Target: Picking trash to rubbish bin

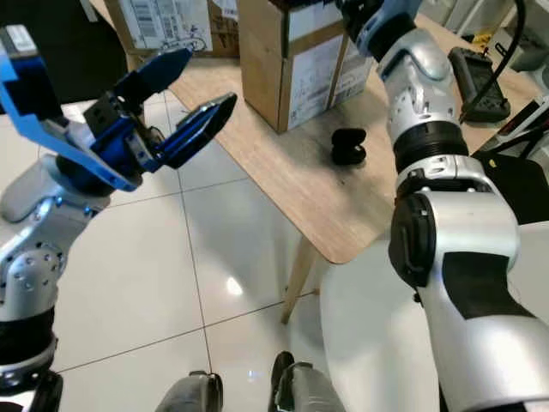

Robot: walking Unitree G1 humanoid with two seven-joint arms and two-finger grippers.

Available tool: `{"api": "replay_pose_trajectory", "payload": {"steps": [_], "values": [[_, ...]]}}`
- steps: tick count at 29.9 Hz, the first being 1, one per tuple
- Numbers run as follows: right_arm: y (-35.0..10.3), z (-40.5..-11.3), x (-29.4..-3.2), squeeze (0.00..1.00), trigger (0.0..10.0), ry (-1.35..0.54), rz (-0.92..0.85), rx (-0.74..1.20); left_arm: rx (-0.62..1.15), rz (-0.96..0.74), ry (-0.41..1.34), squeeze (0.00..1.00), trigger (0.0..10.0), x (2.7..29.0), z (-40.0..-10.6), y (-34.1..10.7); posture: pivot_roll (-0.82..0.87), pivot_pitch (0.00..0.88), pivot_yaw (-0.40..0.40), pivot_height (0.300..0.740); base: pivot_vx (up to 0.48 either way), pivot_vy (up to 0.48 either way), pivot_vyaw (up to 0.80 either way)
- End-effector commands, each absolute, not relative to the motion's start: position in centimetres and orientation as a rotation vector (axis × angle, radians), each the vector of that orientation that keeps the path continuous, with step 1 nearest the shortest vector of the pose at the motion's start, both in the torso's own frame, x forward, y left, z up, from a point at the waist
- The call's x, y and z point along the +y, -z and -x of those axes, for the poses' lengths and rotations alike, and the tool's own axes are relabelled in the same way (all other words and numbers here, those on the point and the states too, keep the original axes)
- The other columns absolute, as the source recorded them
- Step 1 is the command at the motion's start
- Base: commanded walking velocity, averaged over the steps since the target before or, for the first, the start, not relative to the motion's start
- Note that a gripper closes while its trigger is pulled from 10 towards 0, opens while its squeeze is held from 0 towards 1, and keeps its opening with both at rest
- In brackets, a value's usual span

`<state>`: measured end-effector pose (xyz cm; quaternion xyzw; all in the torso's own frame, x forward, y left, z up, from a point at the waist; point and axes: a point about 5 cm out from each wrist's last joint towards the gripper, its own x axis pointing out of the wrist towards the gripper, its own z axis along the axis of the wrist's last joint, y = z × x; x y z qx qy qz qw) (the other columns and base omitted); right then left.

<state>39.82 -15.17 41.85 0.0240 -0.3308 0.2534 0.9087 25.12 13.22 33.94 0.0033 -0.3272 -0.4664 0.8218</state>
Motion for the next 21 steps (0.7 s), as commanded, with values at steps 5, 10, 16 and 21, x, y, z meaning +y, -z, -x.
{"api": "replay_pose_trajectory", "payload": {"steps": [5,10,16,21], "values": [[-42.1,-39.9,-15.1,0.0,10.0,-0.524,-0.014,-0.667,-0.727,-0.048,0.993,0.0,10.0,13.0,-24.5,-34.7,0.1,0.379,-0.056,0.74,0.0,0.0,0.0],[-42.1,-39.8,-15.0,1.0,10.0,-0.531,-0.002,-0.669,-0.73,-0.047,0.992,0.0,10.0,12.9,-24.5,-34.8,0.1,0.38,-0.058,0.74,0.0,0.0,0.0],[-42.8,-39.6,-15.1,1.0,10.0,-0.533,-0.02,-0.702,-0.73,-0.049,0.991,0.0,10.0,12.8,-24.4,-34.7,0.1,0.368,-0.059,0.74,0.0,0.0,0.0],[-43.9,-39.1,-15.4,1.0,10.0,-0.537,-0.027,-0.745,-0.742,-0.054,0.985,0.0,10.0,12.9,-24.6,-34.9,0.09,0.348,-0.059,0.74,0.0,0.0,0.0]]}}
